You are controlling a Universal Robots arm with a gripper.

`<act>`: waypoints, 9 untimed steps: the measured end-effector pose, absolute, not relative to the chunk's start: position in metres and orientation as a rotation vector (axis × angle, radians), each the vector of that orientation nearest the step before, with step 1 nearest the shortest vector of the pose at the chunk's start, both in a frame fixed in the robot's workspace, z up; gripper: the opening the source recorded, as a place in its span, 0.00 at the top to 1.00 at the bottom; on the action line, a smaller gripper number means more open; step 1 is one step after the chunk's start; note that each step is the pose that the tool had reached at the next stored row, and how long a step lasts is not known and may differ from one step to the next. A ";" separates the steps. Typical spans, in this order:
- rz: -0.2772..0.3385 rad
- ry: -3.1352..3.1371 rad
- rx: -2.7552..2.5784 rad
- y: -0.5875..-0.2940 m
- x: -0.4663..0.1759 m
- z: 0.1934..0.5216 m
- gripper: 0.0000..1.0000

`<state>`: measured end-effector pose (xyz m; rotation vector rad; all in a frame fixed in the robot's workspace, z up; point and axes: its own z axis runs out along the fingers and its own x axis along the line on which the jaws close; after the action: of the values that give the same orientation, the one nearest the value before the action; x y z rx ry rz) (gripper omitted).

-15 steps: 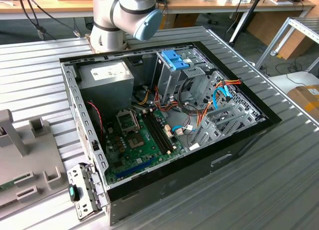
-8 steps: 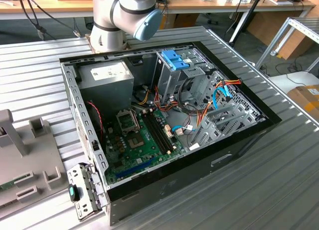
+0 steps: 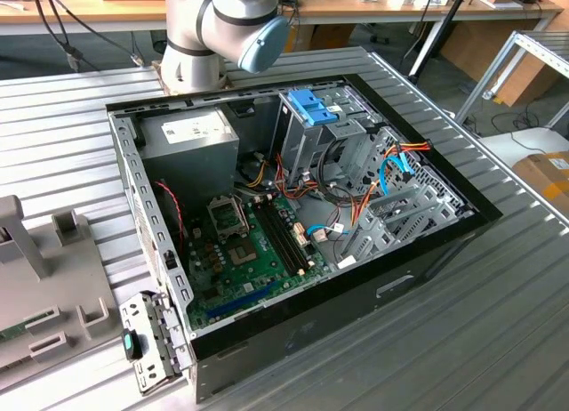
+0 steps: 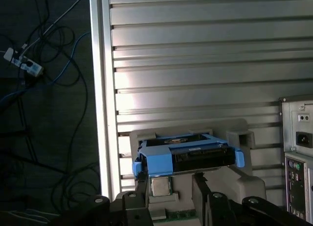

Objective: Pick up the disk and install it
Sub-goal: 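Pick up the disk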

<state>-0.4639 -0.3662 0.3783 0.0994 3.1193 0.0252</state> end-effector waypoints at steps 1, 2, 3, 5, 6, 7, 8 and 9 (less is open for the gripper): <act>0.025 3.119 0.099 -0.366 -0.464 0.378 0.52; 0.025 3.119 0.099 -0.366 -0.464 0.378 0.52; 0.025 3.119 0.099 -0.366 -0.464 0.378 0.52; 0.025 3.120 0.080 -0.366 -0.464 0.378 0.52; 0.025 3.121 0.053 -0.366 -0.464 0.378 0.52; 0.025 3.121 0.021 -0.366 -0.464 0.378 0.52; 0.026 3.121 -0.036 -0.366 -0.464 0.378 0.52; 0.026 3.121 -0.076 -0.366 -0.464 0.378 0.52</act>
<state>-0.4639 -0.3662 0.3781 -0.0760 3.1209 0.0264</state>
